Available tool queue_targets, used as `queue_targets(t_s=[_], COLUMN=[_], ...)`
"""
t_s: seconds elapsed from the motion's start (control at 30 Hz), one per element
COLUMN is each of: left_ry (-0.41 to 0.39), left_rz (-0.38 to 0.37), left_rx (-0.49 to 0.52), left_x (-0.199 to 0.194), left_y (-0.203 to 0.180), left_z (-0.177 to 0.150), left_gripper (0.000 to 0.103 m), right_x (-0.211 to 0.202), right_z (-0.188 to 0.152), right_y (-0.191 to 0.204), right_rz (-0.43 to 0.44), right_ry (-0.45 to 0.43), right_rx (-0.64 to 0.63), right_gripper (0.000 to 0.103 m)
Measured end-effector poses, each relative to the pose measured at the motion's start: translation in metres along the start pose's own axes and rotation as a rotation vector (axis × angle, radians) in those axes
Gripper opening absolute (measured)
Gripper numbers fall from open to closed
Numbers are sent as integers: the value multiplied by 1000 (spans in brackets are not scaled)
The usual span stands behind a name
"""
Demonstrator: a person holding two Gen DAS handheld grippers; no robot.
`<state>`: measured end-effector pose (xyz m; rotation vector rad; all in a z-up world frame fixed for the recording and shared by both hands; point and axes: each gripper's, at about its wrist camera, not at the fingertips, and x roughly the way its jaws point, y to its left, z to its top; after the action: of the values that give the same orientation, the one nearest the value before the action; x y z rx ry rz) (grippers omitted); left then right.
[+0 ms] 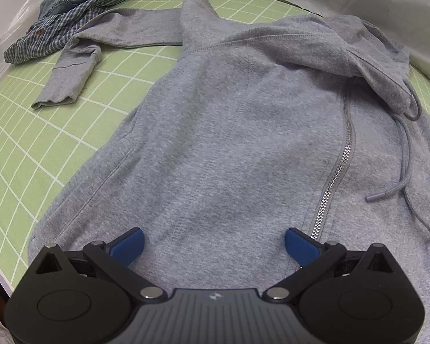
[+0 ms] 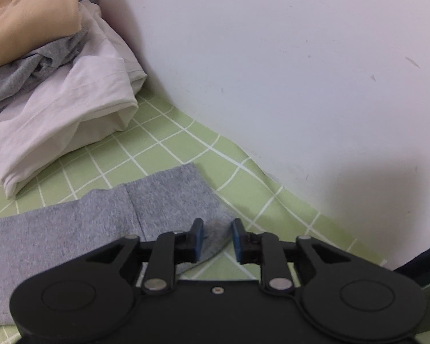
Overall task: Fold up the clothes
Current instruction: 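Open the right gripper and lay the sleeve flat on the mat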
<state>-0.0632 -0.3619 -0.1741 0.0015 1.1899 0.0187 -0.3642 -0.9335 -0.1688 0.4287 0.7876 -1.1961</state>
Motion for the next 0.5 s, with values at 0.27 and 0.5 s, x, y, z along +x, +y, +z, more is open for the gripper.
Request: queue_targets(t_s=[0.27, 0.5], left_ry=[-34, -128], left_rz=[-38, -13], left_rx=[-15, -15], left_x=[-13, -55], left_y=[8, 41], left_z=[-6, -24], left_gripper=[103, 103], right_x=[-54, -91], right_z=[-5, -41], right_y=[27, 85], right_rz=[110, 320], right_ry=[-92, -33], right_rx=[-15, -150], right_gripper=[89, 103])
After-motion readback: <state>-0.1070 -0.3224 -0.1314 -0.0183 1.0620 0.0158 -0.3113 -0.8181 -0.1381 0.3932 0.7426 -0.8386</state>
